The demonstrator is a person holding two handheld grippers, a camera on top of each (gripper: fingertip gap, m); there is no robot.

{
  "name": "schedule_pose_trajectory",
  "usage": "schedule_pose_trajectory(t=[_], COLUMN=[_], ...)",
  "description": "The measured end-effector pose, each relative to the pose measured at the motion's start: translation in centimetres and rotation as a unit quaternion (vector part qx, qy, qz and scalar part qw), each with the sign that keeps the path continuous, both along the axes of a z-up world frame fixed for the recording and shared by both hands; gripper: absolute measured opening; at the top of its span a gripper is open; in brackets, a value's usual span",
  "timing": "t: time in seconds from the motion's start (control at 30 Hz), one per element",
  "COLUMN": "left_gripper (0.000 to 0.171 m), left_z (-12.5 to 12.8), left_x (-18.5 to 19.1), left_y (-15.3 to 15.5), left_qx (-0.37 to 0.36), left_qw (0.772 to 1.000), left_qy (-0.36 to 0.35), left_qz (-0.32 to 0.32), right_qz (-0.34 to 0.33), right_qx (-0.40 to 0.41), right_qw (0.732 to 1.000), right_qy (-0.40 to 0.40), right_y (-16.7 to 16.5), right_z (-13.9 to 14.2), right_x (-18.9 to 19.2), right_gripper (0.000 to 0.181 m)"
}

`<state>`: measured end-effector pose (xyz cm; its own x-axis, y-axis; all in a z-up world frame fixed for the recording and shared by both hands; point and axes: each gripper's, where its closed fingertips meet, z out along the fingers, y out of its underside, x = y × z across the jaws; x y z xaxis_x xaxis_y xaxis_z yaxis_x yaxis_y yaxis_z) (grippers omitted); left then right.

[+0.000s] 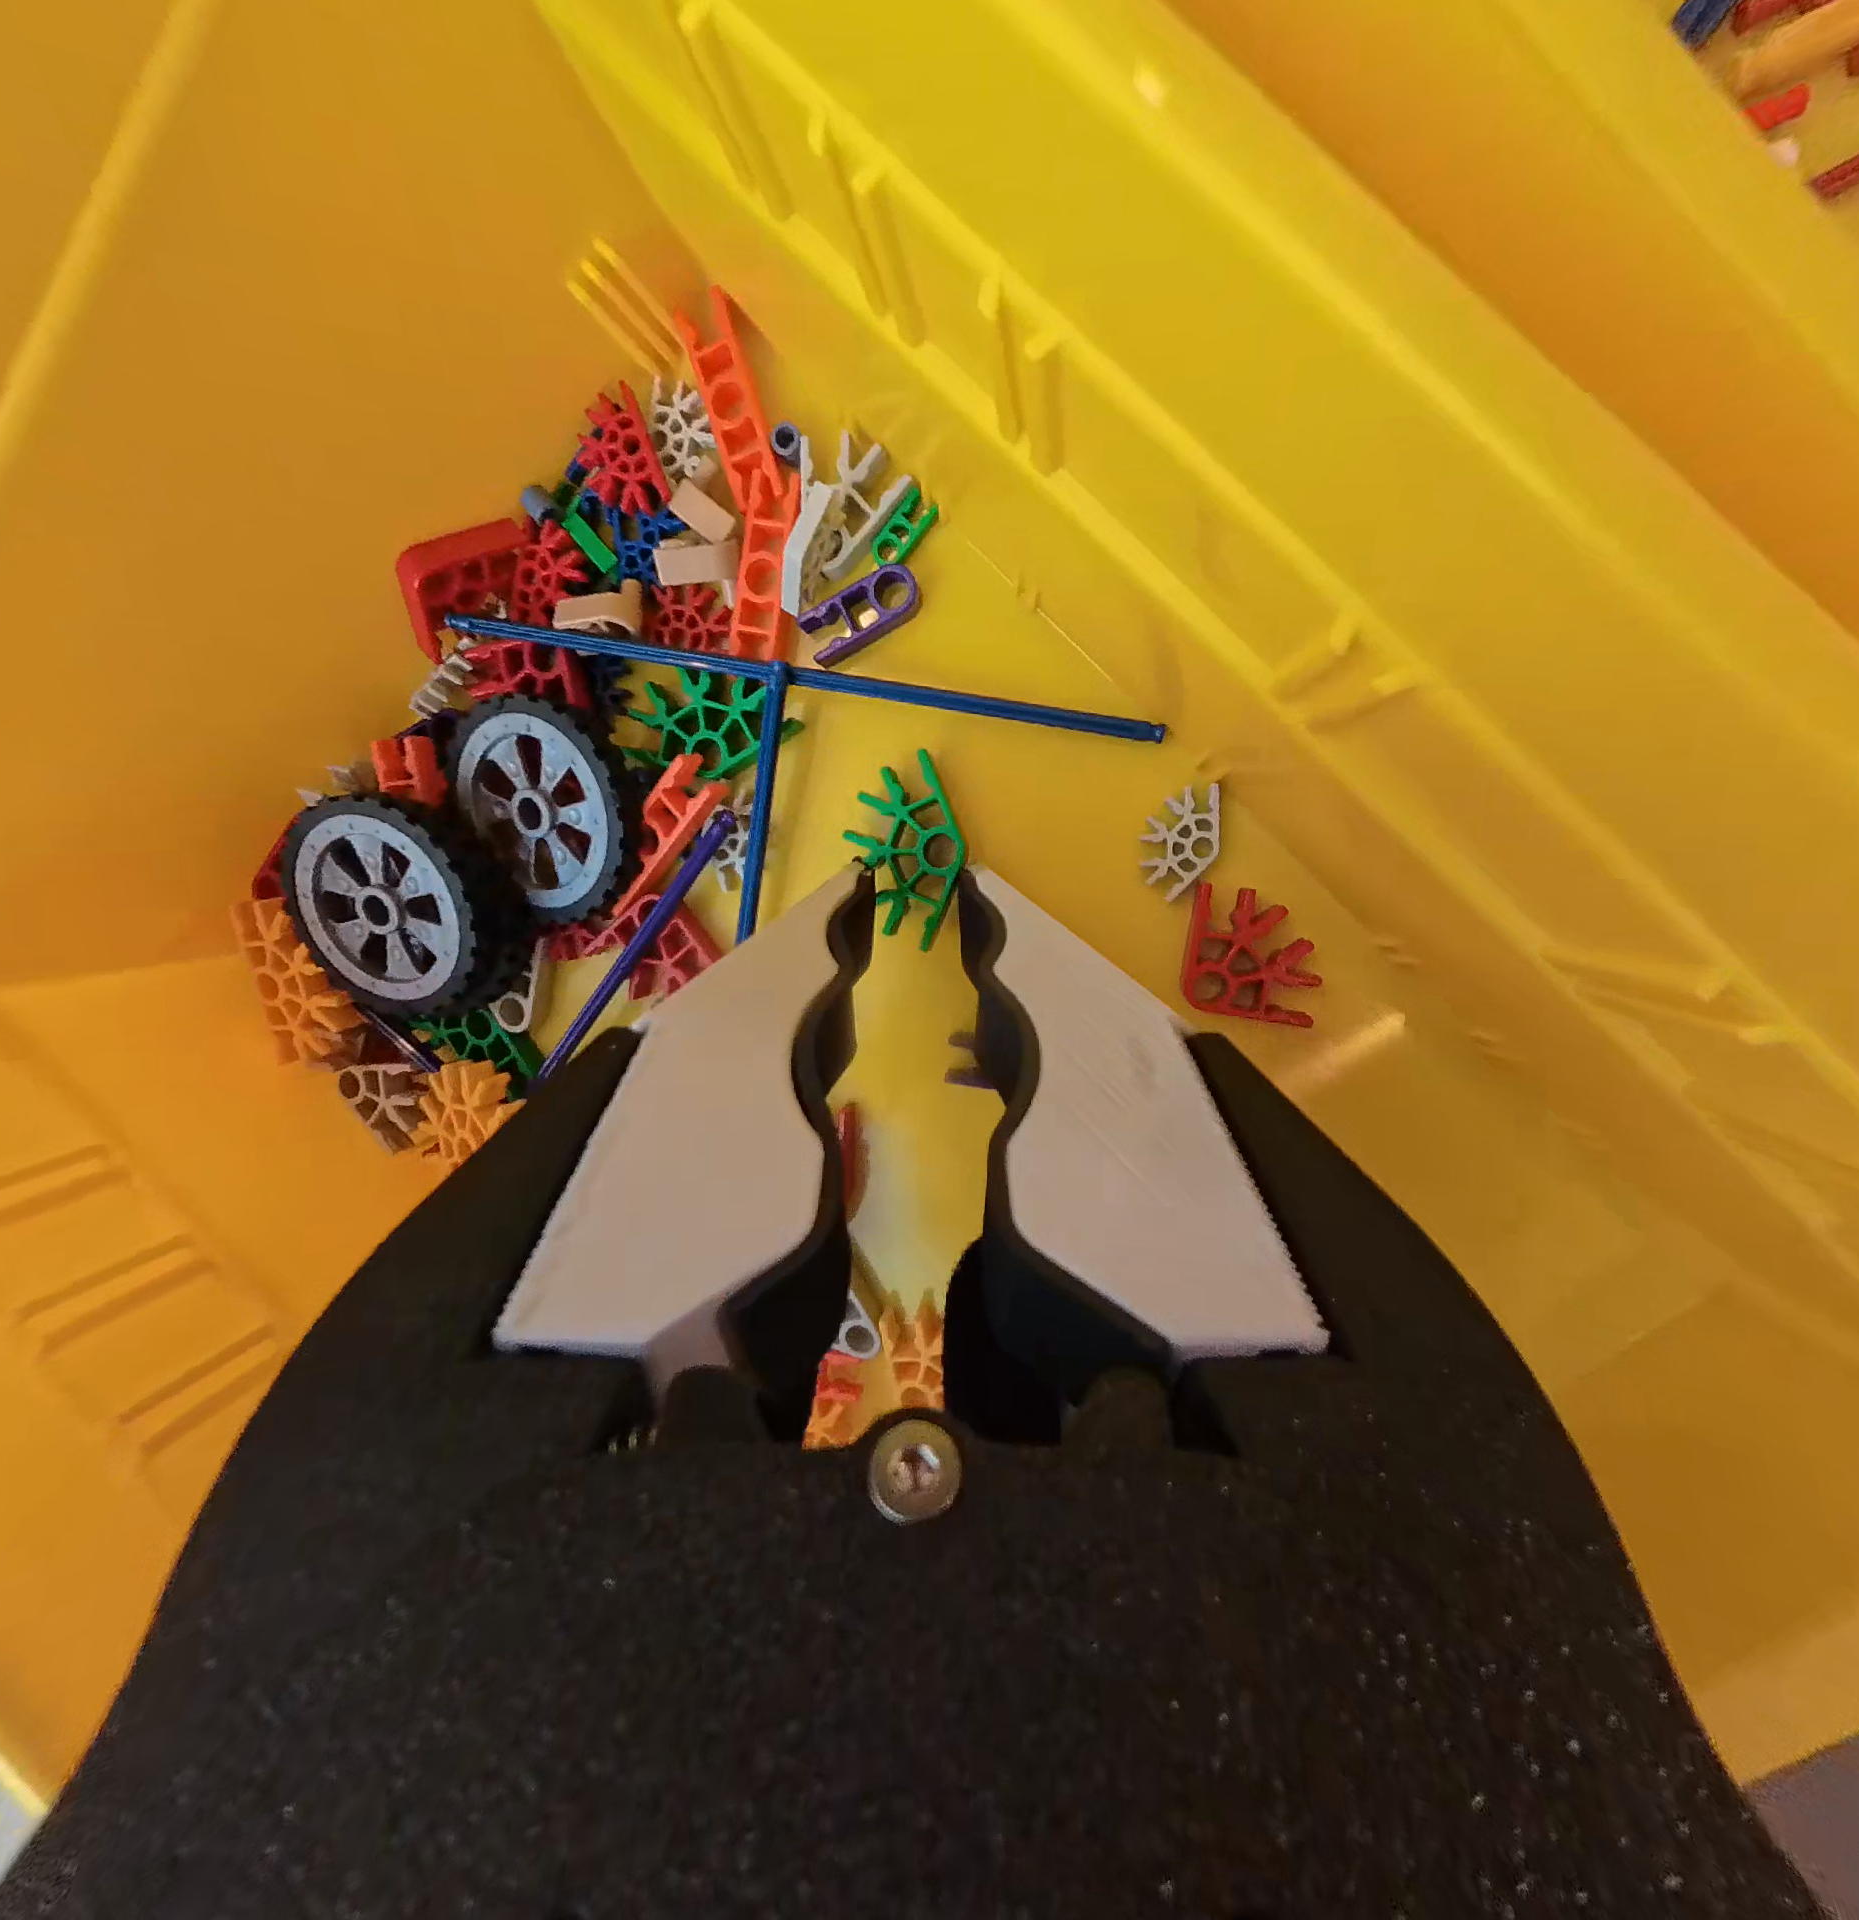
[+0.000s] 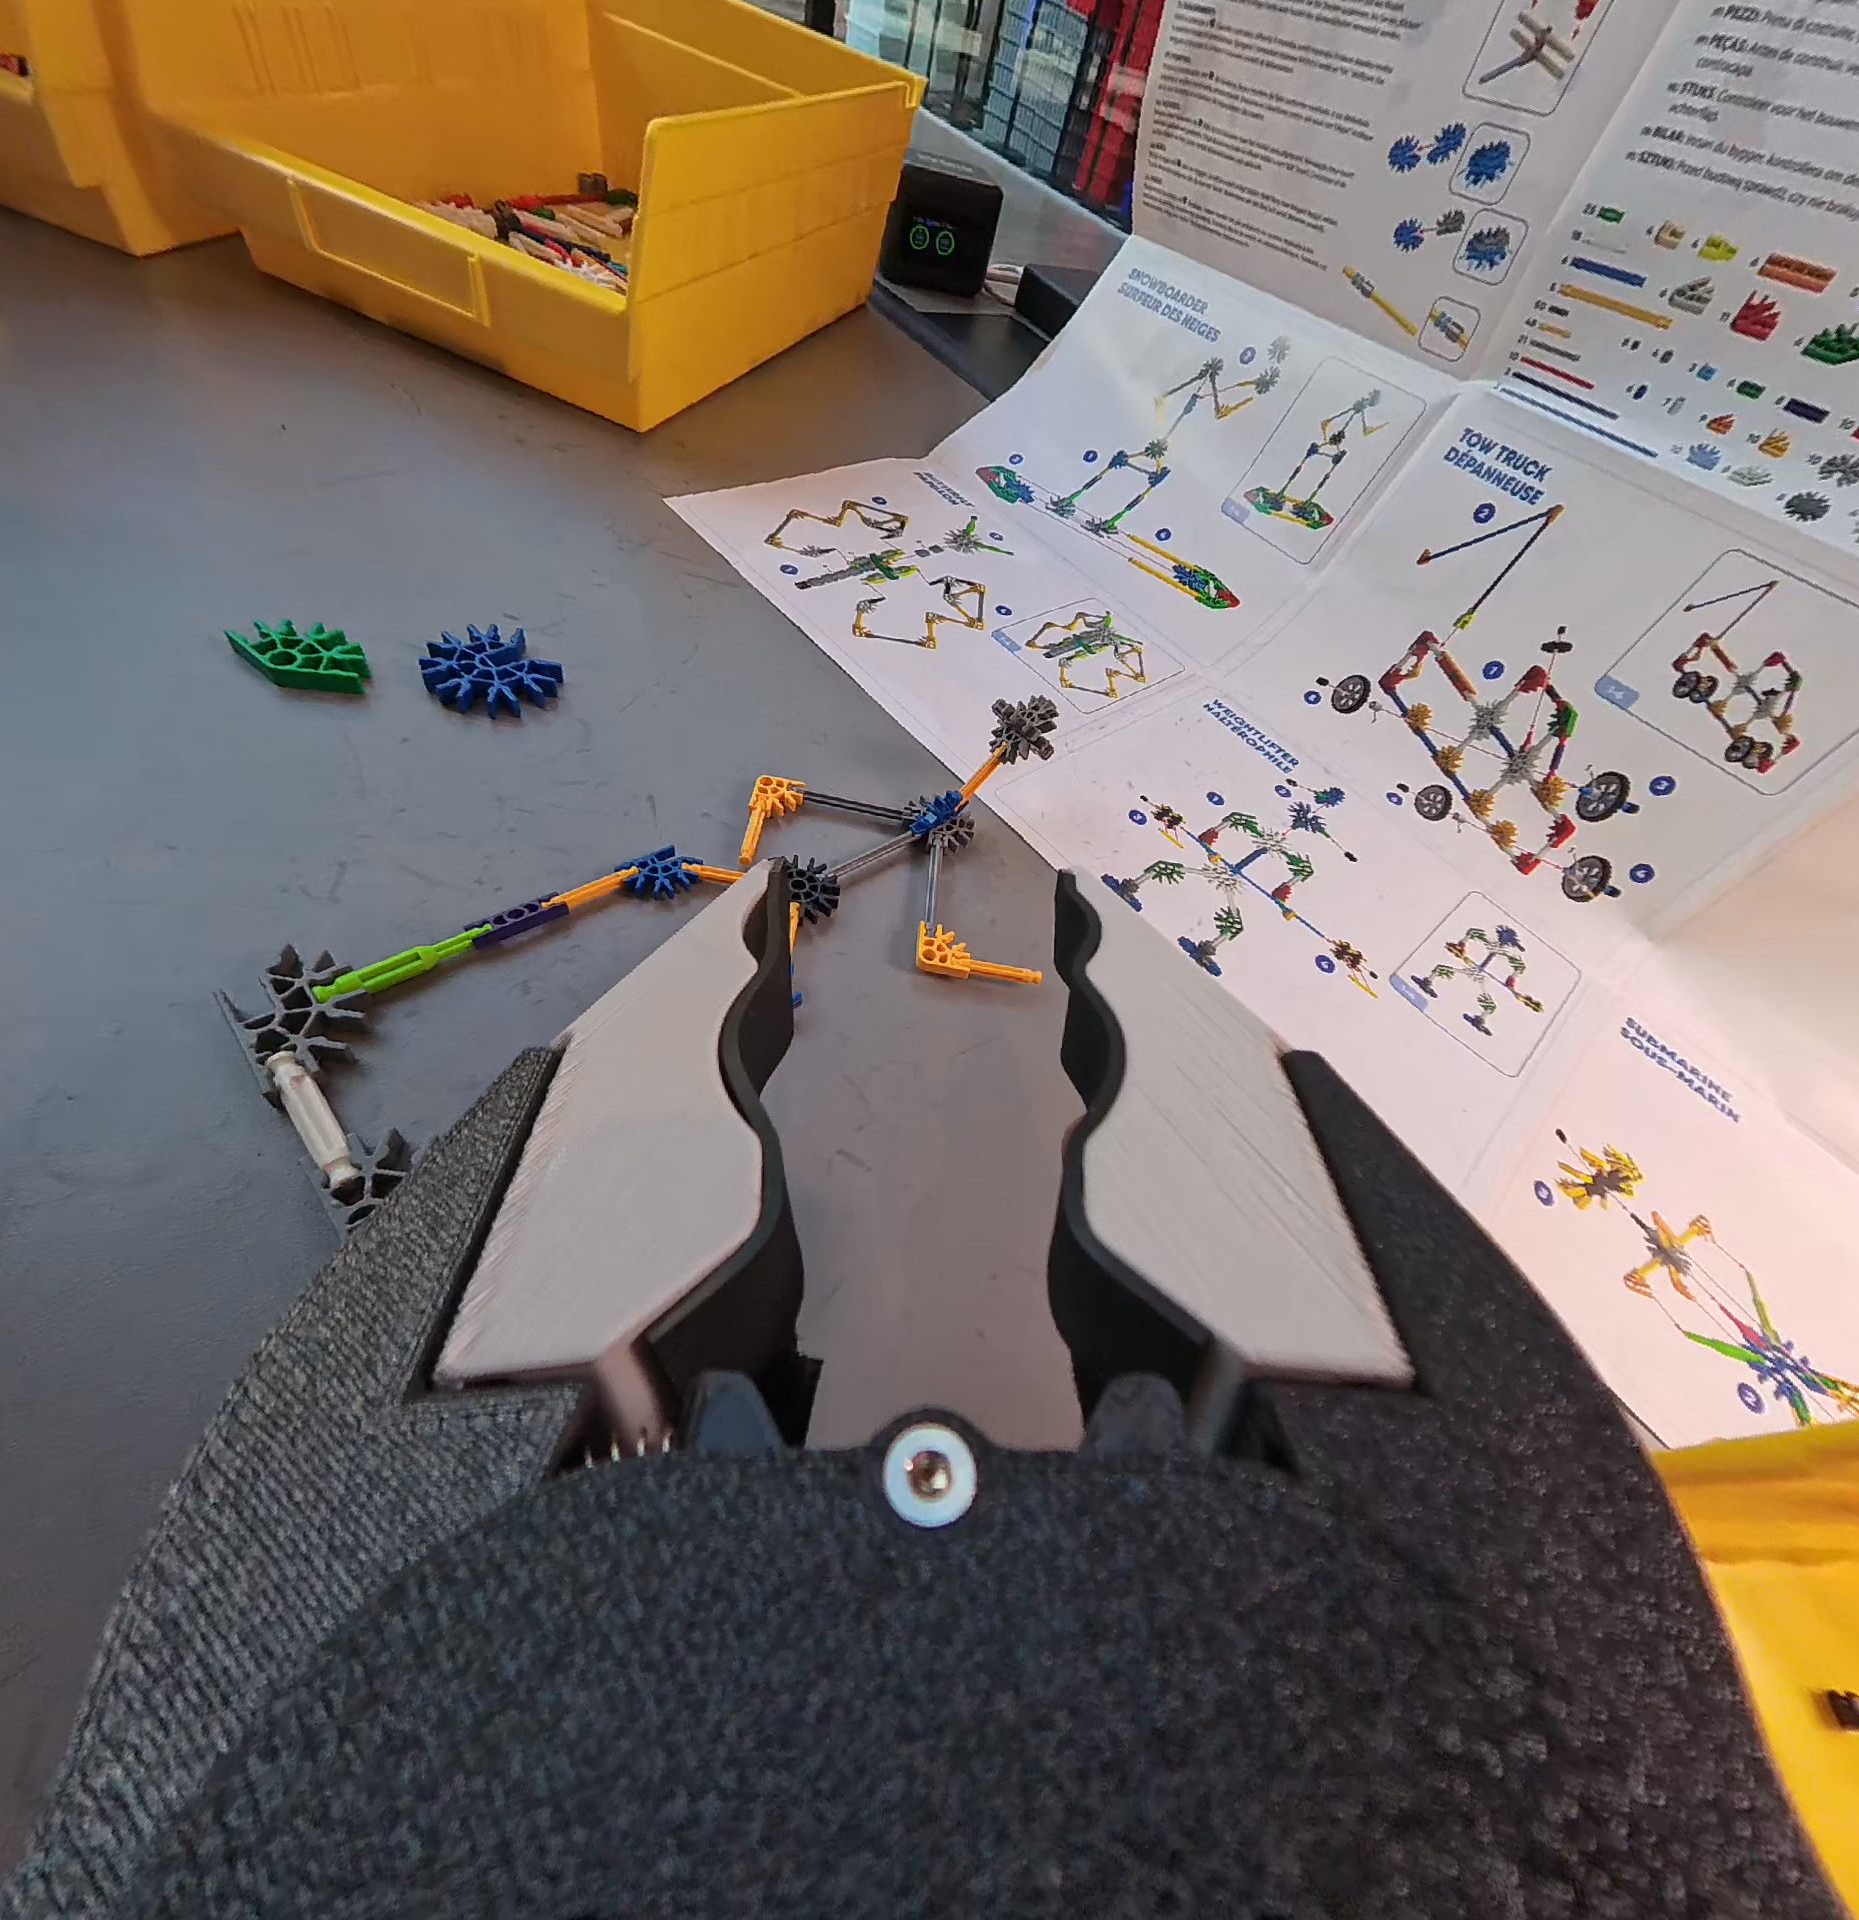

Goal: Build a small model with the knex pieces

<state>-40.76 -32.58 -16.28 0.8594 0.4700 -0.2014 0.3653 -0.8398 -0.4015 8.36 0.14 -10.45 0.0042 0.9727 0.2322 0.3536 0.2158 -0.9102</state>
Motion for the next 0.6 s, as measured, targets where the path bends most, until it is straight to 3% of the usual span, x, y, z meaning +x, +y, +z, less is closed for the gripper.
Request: schedule_pose_trajectory(t=[0.07, 0.23, 0.33, 0.43, 0.6], left_gripper=[0.016, 0.036, 0.022, 0.022, 0.021], left_z=[0.4, 0.0, -0.4, -0.4, 1.2], left_x=[0.1, -0.1, 0.3, 0.5, 0.6], left_y=[0.0, -0.4, 0.1, 0.1, -0.3], left_qx=[0.008, 0.022, 0.061, 0.071, 0.066], left_qw=[1.000, 1.000, 0.996, 0.995, 0.997], left_qy=[0.002, -0.010, -0.048, -0.060, -0.011], left_qz=[-0.001, 0.020, 0.033, 0.032, 0.024], right_qz=[0.000, -0.002, -0.003, -0.003, -0.004], right_qx=[-0.001, -0.003, -0.003, -0.003, -0.006], right_qw=[1.000, 1.000, 1.000, 1.000, 1.000], right_qy=[-0.002, -0.004, -0.004, -0.004, -0.002], right_y=[0.0, 0.1, 0.1, 0.2, 0.2], right_z=[-0.1, -0.1, -0.1, -0.1, -0.1], right_x=[0.0, 0.0, 0.0, -0.1, 0.0], right_gripper=[0.050, 0.050, 0.050, 0.050, 0.050])
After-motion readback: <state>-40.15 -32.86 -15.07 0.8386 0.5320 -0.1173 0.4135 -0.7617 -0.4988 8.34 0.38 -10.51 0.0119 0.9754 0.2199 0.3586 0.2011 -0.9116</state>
